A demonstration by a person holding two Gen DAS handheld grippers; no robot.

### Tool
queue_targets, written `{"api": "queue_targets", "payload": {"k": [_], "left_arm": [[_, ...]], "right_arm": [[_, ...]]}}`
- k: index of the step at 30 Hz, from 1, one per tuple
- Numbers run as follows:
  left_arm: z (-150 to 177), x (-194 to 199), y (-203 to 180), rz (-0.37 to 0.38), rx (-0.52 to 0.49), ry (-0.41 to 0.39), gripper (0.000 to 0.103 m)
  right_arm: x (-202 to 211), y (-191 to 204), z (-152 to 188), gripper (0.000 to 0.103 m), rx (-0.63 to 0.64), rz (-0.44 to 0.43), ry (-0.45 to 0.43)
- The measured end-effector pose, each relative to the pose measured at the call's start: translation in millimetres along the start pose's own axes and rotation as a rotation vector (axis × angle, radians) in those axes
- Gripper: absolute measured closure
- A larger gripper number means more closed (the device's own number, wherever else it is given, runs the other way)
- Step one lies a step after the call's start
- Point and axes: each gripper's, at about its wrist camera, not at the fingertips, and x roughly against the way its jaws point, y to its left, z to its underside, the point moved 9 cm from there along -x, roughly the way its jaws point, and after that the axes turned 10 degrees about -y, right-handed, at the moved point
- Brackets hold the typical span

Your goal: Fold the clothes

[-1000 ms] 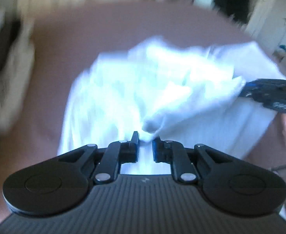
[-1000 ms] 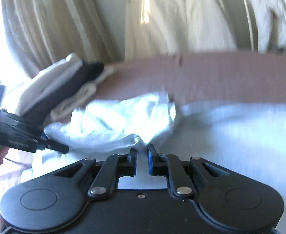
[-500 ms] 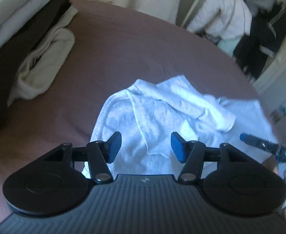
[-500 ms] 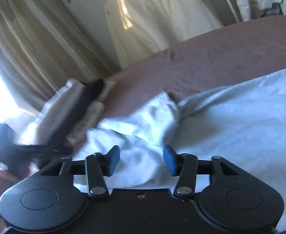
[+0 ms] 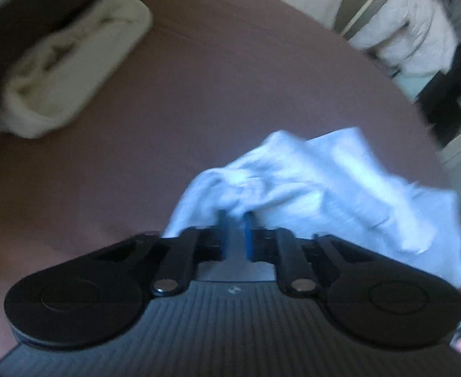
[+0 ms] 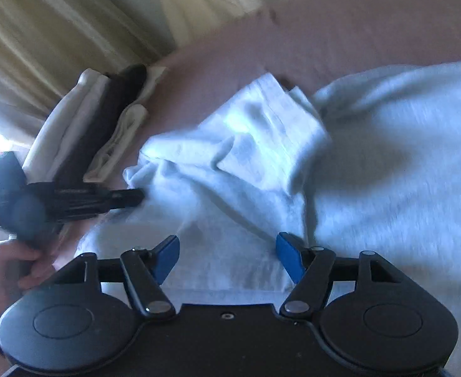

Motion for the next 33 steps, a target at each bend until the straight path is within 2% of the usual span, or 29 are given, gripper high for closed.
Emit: {"api": "queue_targets", "payload": {"k": [2, 4, 6, 7, 8, 10, 13, 15, 16, 17, 19, 20, 22, 23, 24, 25, 27, 29, 30, 33], "left_arm": [[-0.3, 8.9, 3.3, -0.060, -0.021, -0.017, 0.100], [-4.4, 22.9, -1.1, -0.064, -0.012, -0.047, 0.099], [-6.0, 38.1, -15.4, -0.002, -0.016, -0.072, 0.096], [-3.1, 43.7, -24.7, 0.050, -0.014, -0.060, 0.086], [1.5, 48.1, -32.9, 0.105, -0.001, -0.036, 0.067], [12.9, 51.7, -43.6, 0.195, 0.052, 0.018, 0.049], [32.6, 42.7, -57.1, 0.275, 0.056, 0.133, 0.046], [41.9, 33.3, -60.9, 0.254, 0.028, 0.165, 0.050], [44.5, 29.6, -61.8, 0.234, 0.014, 0.164, 0.058], [45.8, 27.9, -62.8, 0.223, 0.005, 0.158, 0.080], [46.0, 32.4, -65.9, 0.256, 0.015, 0.154, 0.099], [44.3, 37.0, -67.4, 0.284, 0.027, 0.151, 0.099], [37.0, 49.7, -69.6, 0.349, 0.058, 0.134, 0.099], [33.5, 55.4, -69.8, 0.375, 0.075, 0.127, 0.099], [30.1, 60.2, -69.1, 0.393, 0.094, 0.122, 0.099], [30.5, 61.3, -65.7, 0.383, 0.102, 0.128, 0.099], [40.9, 54.4, -51.9, 0.290, 0.087, 0.172, 0.099], [57.5, 43.3, -39.8, 0.150, -0.022, 0.240, 0.099], [62.1, 40.7, -36.7, 0.106, -0.068, 0.255, 0.100], [56.5, 47.9, -42.2, 0.120, -0.074, 0.258, 0.095]], "right_arm": [[4.5, -0.4, 2.2, 0.030, -0.003, -0.012, -0.011], [8.4, 1.2, 6.6, 0.030, 0.028, -0.008, -0.003], [10.8, 8.3, 12.0, 0.030, 0.120, 0.018, 0.025], [11.6, 13.3, 15.0, 0.030, 0.183, 0.036, 0.042], [12.2, 18.0, 18.7, 0.030, 0.245, 0.055, 0.060], [15.3, 26.0, 25.0, 0.029, 0.324, 0.082, 0.085], [23.7, 28.8, 25.6, 0.029, 0.291, 0.072, 0.078], [27.0, 25.3, 19.3, 0.029, 0.227, 0.061, 0.051], [28.4, 22.1, 15.5, 0.029, 0.190, 0.057, 0.035], [30.1, 17.3, 12.3, 0.029, 0.147, 0.054, 0.020], [30.0, 8.6, 6.9, 0.029, 0.032, 0.016, -0.005], [29.1, 3.6, 5.2, 0.032, -0.037, -0.014, -0.016], [25.7, -10.5, 6.7, 0.049, -0.162, -0.046, -0.021], [24.0, -16.2, 8.0, 0.065, -0.191, -0.043, -0.021], [23.0, -18.6, 9.0, 0.073, -0.195, -0.041, -0.022], [22.4, -20.4, 10.0, 0.083, -0.193, -0.037, -0.022], [24.1, -20.7, 9.8, 0.095, -0.148, -0.011, -0.035], [25.2, -22.0, 10.2, 0.103, -0.076, 0.057, -0.030], [25.3, -22.8, 10.5, 0.103, -0.049, 0.091, -0.014], [29.4, -19.8, 7.4, 0.103, -0.017, 0.149, 0.030]]}}
